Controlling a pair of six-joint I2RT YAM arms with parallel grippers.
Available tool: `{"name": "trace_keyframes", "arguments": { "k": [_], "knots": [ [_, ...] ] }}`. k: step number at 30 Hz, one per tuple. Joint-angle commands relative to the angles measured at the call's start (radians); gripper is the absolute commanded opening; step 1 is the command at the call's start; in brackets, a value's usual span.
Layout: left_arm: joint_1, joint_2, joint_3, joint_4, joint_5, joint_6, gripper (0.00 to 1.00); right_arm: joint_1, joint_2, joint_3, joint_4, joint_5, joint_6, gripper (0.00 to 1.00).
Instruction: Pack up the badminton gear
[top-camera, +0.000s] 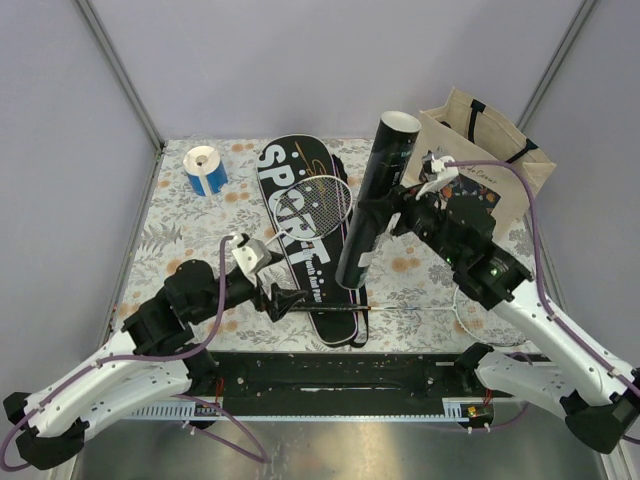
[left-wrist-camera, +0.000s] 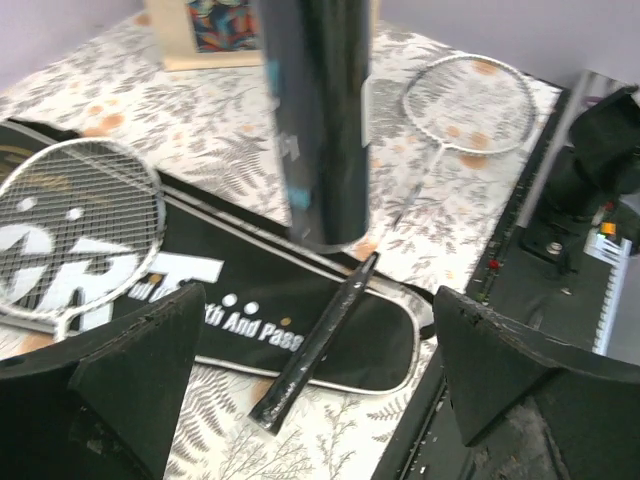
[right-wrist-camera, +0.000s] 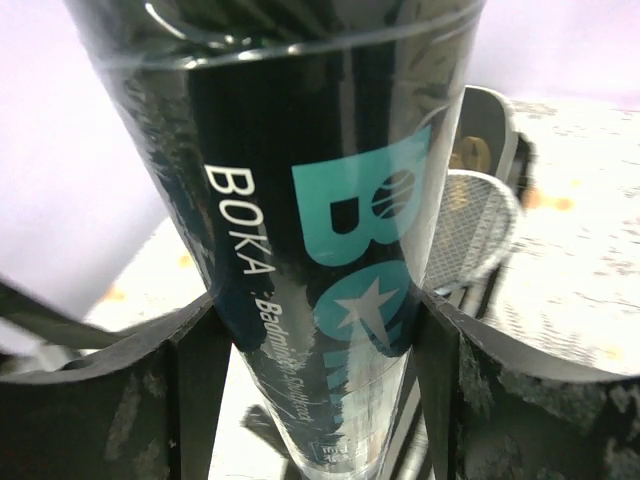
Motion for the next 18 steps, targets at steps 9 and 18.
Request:
{"name": "trace_keyframes", "arguments": {
  "k": [9,18],
  "knots": [
    [-0.003,-0.031,0.047,-0.231,-0.382,-0.062,0.99,-0.154,0.364,0.388,-0.565,0.307,-0.363,0.49],
    [-0.003,0.02,0.058,-0.287,-0.457,-0.069,0.99,-0.3,0.807,0.624,-0.61,0.253,-0.429,0.54]
  ]
}}
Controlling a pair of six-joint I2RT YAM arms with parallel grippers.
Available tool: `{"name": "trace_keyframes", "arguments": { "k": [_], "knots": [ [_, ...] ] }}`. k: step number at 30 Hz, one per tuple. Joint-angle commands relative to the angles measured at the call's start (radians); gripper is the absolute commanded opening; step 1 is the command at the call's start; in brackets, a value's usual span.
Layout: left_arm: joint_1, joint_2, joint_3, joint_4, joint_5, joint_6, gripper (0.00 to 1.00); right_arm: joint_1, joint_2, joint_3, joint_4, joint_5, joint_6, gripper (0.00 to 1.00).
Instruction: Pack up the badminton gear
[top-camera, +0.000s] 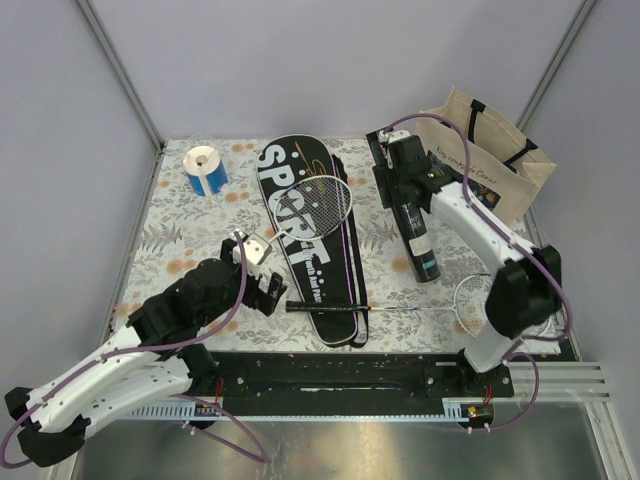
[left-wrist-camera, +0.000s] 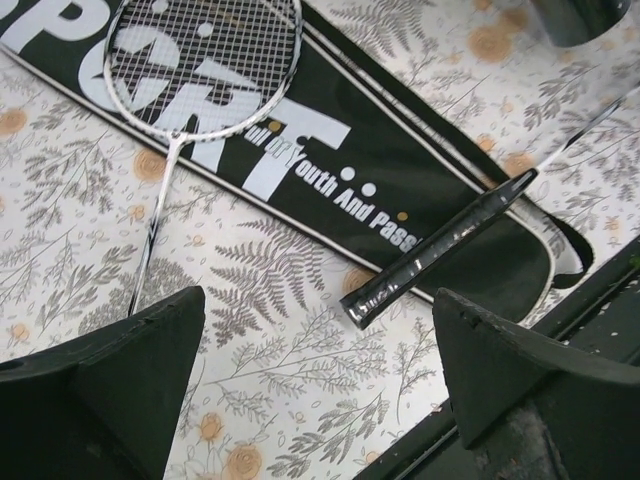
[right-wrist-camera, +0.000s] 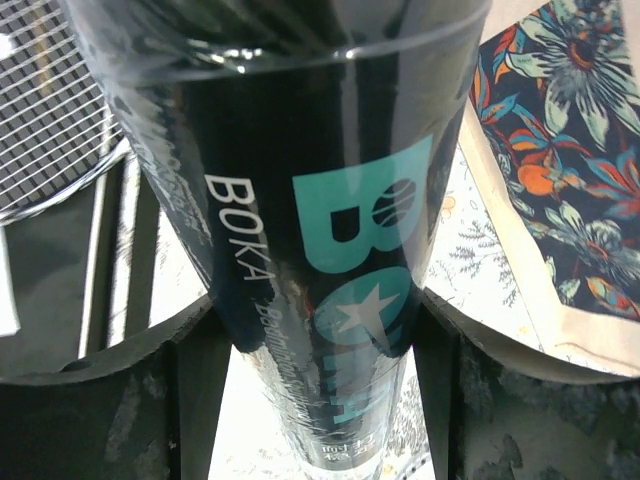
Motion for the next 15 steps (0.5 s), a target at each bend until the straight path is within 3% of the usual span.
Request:
{"name": "trace_keyframes", "arguments": {
  "k": [1,9,15],
  "knots": [
    [-0.003,0.006,0.044,-0.012,-0.099,-0.006,0.99,-0.07,0.189,0.182,-0.052,-0.007,-0.031,0.54],
    [0.001,0.015,0.027,-0.012,-0.154,-0.001,0.99,-0.122,0.479,0.396,-0.089,-0.021,-0.044,0.6],
    [0.015,0.031,0.026,-0.006,-0.157,-0.001,0.99,-0.124,0.542,0.439,-0.093,-0.009,-0.056,0.8]
  ]
}}
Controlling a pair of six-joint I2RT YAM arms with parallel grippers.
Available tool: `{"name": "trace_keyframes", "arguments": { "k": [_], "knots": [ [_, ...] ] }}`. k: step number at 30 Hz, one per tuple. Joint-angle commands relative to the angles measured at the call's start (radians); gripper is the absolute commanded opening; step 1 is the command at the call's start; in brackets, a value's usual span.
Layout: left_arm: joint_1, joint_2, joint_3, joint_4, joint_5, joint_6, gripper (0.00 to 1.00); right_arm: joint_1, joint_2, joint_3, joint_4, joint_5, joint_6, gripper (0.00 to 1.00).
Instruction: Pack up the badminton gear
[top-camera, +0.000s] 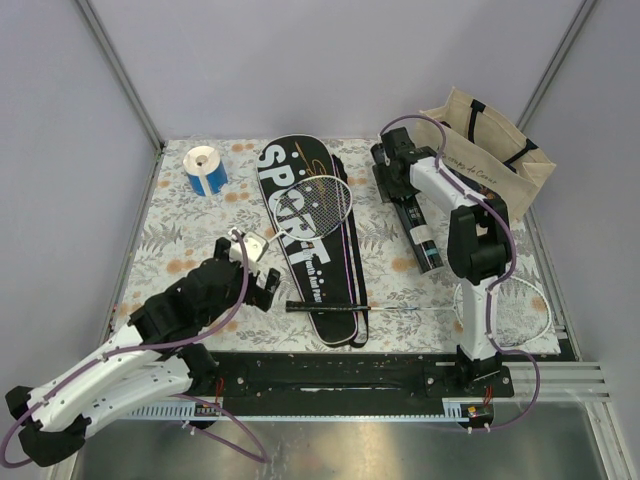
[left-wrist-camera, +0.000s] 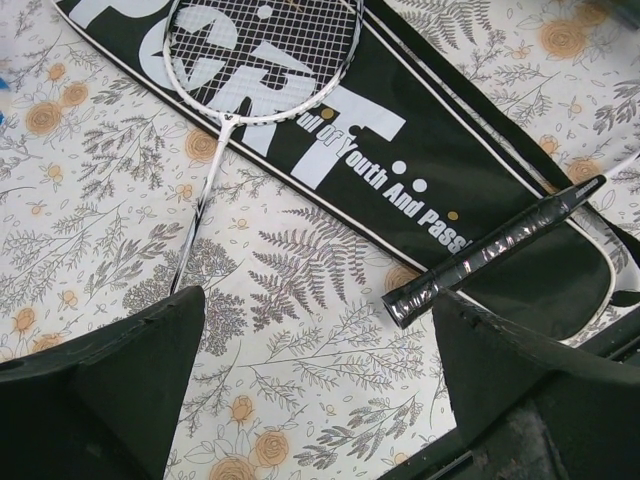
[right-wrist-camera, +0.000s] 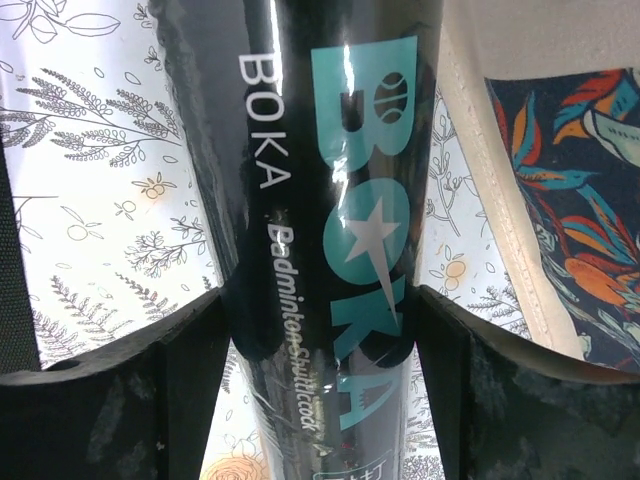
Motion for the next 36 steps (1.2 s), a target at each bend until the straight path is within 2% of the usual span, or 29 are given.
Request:
{"name": "trace_keyframes", "arguments": {
  "k": [1,6,10,14,17,22,31,36],
  "knots": [
    [0.015,0.017,0.026,0.027,-0.032,0.003,0.99,0.005,-0.001,0.072,0.006,0.016,-0.022,0.82],
    [0.022,0.059,0.032,0.024,0.03,0.014,0.99,0.003,-0.053,0.055,-0.006,0.001,-0.002,0.93],
    [0.02,0.115,0.052,0.023,0.173,0.034,0.99,0.005,-0.142,-0.003,-0.02,-0.037,0.041,0.92],
    [0.022,0.196,0.067,0.021,0.297,0.087,0.93,0.005,-0.317,-0.142,0.014,-0.152,0.136,0.89],
    [0.02,0.259,0.072,0.014,0.394,0.219,0.81,0.005,-0.467,-0.289,0.078,-0.246,0.22,0.88],
    [0.009,0.353,0.094,0.009,0.481,0.374,0.76,0.005,-0.731,-0.567,0.233,-0.404,0.32,0.86],
    [-0.089,0.571,0.174,0.039,0.546,0.54,0.71,0.007,-1.17,-0.975,0.423,-0.487,0.504,0.85],
    [-0.146,0.68,0.161,0.153,0.537,0.558,0.7,0.005,-1.392,-1.049,0.403,-0.456,0.521,0.86]
  ]
}}
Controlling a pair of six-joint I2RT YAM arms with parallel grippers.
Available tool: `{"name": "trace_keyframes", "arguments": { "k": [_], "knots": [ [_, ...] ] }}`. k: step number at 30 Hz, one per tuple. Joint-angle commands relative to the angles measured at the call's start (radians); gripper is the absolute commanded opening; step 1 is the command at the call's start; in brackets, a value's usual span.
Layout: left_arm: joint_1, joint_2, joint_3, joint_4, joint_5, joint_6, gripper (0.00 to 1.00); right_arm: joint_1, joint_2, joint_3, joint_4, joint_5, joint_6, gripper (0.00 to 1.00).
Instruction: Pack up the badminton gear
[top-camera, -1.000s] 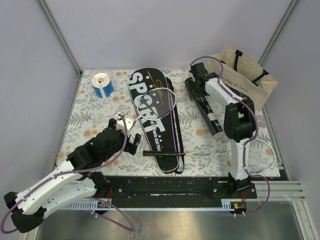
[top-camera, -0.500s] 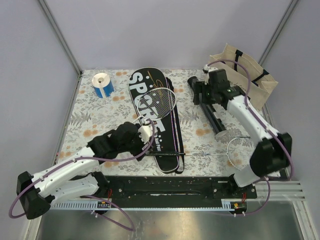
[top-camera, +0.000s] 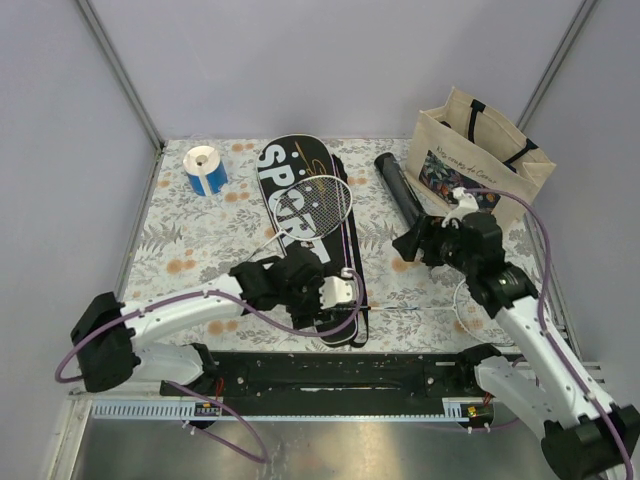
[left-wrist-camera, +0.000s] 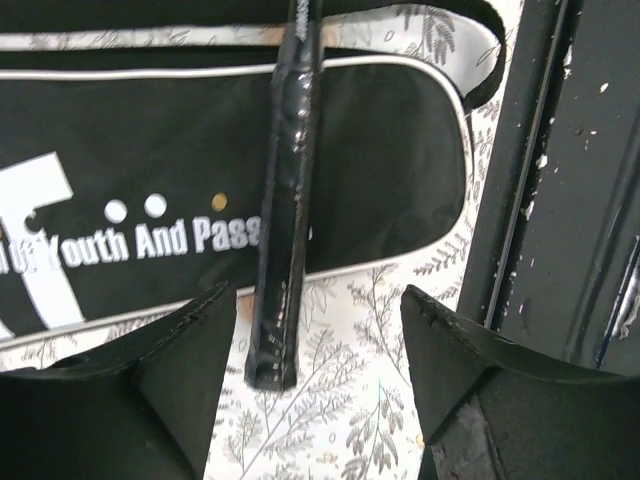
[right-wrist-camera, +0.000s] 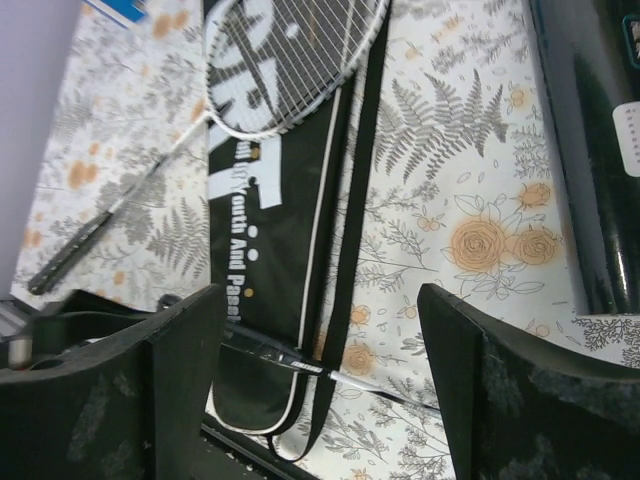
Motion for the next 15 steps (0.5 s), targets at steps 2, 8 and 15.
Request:
{"name": "trace_keyframes", "arguments": {
  "k": [2,8,15],
  "knots": [
    [-0.041,0.099,0.012,0.176,0.009,0.058,0.67,0.004,-0.208,-0.035,0.068,0.017,0.055,0.87],
    [-0.045,0.213,0.007,0.297,-0.017,0.063,0.66,0.004,-0.336,-0.061,0.036,0.012,0.107,0.88],
    [-0.045,0.279,-0.035,0.369,-0.007,0.037,0.65,0.004,-0.396,-0.077,0.018,0.029,0.121,0.88]
  ]
}}
